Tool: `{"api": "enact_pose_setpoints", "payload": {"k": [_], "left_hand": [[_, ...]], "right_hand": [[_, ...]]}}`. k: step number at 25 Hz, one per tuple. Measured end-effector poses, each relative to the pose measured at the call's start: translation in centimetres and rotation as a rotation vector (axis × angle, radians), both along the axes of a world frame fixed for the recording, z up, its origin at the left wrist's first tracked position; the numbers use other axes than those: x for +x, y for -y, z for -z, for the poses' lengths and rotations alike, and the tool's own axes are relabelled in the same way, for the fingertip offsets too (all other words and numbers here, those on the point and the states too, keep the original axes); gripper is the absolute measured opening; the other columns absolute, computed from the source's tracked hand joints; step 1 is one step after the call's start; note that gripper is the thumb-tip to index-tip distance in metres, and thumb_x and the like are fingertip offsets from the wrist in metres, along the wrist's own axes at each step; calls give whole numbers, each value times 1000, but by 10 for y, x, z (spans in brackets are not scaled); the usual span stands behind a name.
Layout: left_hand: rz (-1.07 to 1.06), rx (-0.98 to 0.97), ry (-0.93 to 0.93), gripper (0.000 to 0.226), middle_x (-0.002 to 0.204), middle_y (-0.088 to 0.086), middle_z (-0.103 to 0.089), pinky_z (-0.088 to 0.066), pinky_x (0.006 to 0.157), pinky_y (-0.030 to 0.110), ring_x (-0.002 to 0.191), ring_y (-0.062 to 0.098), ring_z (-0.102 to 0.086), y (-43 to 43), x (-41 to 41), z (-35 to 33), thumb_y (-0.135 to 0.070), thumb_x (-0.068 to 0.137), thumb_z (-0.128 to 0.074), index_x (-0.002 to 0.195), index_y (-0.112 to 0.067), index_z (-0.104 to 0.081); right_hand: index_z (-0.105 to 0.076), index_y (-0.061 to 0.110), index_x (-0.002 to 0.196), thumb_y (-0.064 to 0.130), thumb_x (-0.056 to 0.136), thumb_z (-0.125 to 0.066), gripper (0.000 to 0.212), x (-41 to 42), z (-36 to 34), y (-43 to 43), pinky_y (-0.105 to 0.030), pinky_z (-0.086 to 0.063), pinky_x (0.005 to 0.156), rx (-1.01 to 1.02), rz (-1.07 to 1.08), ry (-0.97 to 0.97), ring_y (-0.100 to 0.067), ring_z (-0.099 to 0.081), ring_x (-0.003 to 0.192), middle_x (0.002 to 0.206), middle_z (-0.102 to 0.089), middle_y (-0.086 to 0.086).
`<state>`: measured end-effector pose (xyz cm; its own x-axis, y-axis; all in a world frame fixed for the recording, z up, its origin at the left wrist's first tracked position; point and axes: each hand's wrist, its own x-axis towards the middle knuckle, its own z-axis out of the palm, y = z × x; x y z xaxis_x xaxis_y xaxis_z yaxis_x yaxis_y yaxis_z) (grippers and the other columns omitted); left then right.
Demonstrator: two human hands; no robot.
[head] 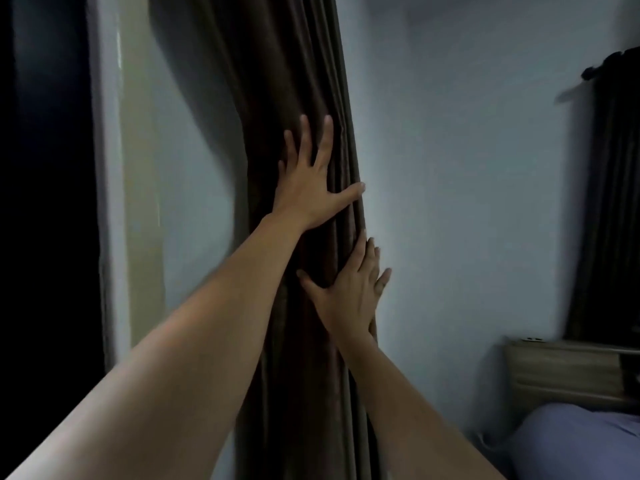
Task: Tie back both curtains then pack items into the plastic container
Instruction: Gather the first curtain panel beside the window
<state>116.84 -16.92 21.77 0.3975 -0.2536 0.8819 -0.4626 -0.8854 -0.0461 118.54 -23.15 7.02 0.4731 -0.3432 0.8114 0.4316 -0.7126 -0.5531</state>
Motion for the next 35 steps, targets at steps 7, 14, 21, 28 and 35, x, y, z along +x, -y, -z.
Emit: {"api": "enact_pose_setpoints", "payload": {"k": [7, 14, 21, 28, 35], "left_hand": [[-19, -18, 52, 107, 155, 8, 26, -3, 113, 57, 142, 34, 21, -2, 22, 1, -70, 78, -49, 145, -25, 22], [-87, -104, 82, 100, 156, 5, 24, -3, 114, 62, 142, 29, 22, 2, 6, 11, -66, 83, -44, 145, -23, 21], [-239, -197, 7, 84, 157, 0, 20, -8, 118, 49, 145, 23, 13, 2, -38, 26, -56, 93, -35, 145, -24, 22], [-336, -443, -56, 76, 159, -5, 9, -4, 119, 47, 147, 21, 3, 5, -99, 59, -61, 92, -25, 144, -31, 22], [-295, -792, -27, 78, 150, -12, -34, -17, 118, 33, 138, 1, -28, -1, -187, 118, -77, 82, -19, 146, -32, -28]], "right_hand": [[3, 30, 147, 70, 69, -62, 109, 45, 1, 13, -42, 6, 116, -3, -139, 200, -23, -7, 147, 159, -8, -9], [7, 38, 143, 58, 71, -69, 107, 40, 7, 21, -38, 7, 116, 9, -444, 255, -19, -3, 147, 159, -1, -5], [1, 32, 144, 54, 69, -72, 107, 18, 19, 12, -42, 2, 115, -14, -638, 221, -27, -7, 147, 159, -4, -11], [9, 39, 145, 72, 67, -61, 110, -29, 47, 28, -47, -8, 115, -24, -993, 143, -19, -7, 146, 160, 5, -4], [0, 38, 148, 77, 78, -32, 85, -87, 85, 40, -24, -40, 102, 68, -1511, -24, 10, -42, 122, 140, -39, 25]]}}
